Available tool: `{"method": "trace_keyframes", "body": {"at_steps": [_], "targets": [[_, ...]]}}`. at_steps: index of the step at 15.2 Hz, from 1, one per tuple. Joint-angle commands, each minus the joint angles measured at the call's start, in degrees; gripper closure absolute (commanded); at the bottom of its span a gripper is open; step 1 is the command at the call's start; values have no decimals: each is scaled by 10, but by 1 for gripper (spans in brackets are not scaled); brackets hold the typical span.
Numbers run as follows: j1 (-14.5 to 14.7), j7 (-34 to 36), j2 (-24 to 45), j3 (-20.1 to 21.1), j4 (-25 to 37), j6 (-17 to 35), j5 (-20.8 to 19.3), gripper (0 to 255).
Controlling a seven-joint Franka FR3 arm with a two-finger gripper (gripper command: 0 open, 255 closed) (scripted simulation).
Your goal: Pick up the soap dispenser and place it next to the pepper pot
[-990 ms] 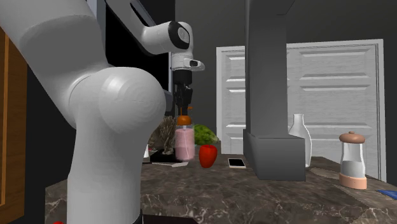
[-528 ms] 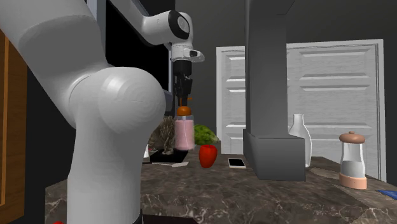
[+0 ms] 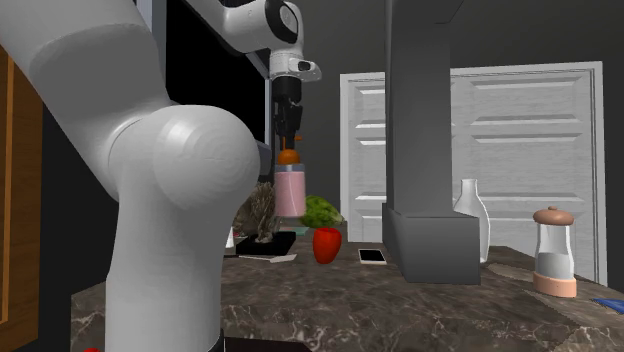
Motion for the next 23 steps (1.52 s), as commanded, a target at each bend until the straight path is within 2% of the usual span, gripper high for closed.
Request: {"method": "trace_keyframes", "body": {"at_steps": [1, 21, 23], "targets": [[-1, 0, 2, -2, 15, -13, -2, 255], [-13, 14, 47, -14, 203, -158, -22, 255], [-21, -13, 54, -33, 204, -154, -32, 255]]}}
